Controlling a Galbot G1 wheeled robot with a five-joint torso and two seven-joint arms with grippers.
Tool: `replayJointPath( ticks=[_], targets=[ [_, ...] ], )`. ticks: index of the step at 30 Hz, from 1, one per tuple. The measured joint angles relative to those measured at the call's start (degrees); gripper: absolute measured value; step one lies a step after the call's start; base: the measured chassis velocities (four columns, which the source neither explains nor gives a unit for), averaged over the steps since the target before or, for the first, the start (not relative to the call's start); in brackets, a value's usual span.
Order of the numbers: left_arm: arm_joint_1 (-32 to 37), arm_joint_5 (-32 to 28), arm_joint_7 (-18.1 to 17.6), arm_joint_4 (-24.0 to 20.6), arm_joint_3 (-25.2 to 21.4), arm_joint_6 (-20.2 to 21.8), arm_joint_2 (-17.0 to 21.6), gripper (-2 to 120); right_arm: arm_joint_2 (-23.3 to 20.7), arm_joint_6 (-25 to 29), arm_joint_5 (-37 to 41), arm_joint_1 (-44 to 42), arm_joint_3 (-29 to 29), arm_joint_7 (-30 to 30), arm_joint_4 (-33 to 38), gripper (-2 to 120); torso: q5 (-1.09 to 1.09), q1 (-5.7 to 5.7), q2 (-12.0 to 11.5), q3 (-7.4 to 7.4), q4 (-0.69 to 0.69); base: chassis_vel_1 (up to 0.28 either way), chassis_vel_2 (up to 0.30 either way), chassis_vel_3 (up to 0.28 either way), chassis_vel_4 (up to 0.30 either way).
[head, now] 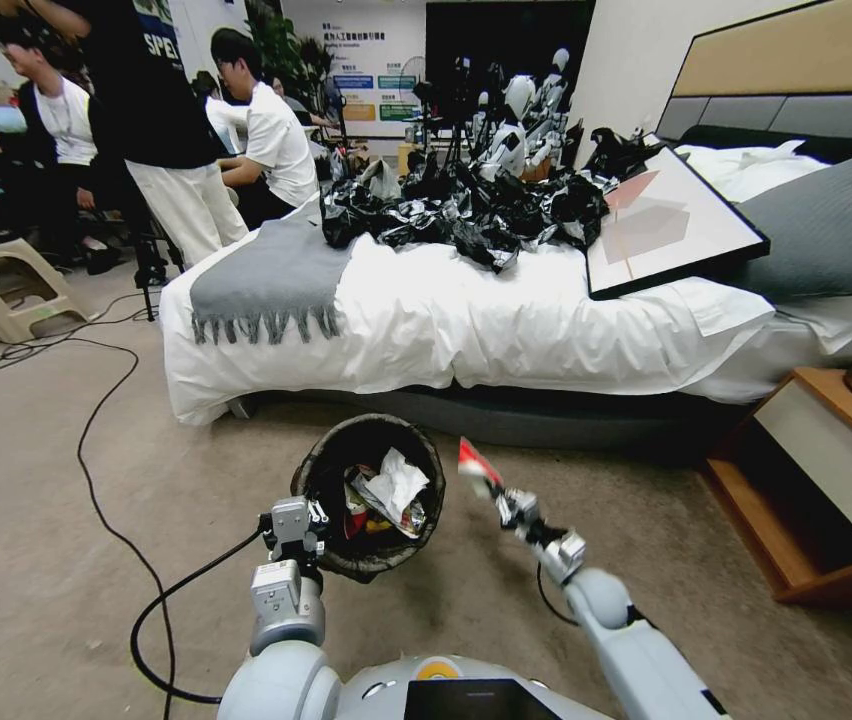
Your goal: Pick up the trash bin, then pick up the garbage from the floor and place it into the trash bin.
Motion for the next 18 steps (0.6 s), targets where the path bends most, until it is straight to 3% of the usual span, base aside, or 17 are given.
replayJointPath(
  ticks=[5,11,18],
  targets=[
    [0.0,0.0,0.0,0.0,0.0,0.0,0.0,0,0.2,0.3,2.0,-1.2,-1.7,-2.6,10.7,0,-0.01,0.00,0.0,0.00,0.00,0.000,0.000,0.000,0.000],
    [0.0,0.0,0.0,0.0,0.0,0.0,0.0,0,-0.7,-0.2,4.3,-2.4,-4.2,-6.4,16.8,0,0.00,0.00,0.0,0.00,0.00,0.000,0.000,0.000,0.000],
    [0.0,0.0,0.0,0.0,0.0,0.0,0.0,0,-4.1,-1.0,2.7,-3.0,-9.6,-9.7,15.1,0,0.00,0.00,0.0,0.00,0.00,0.000,0.000,0.000,0.000]
  ],
)
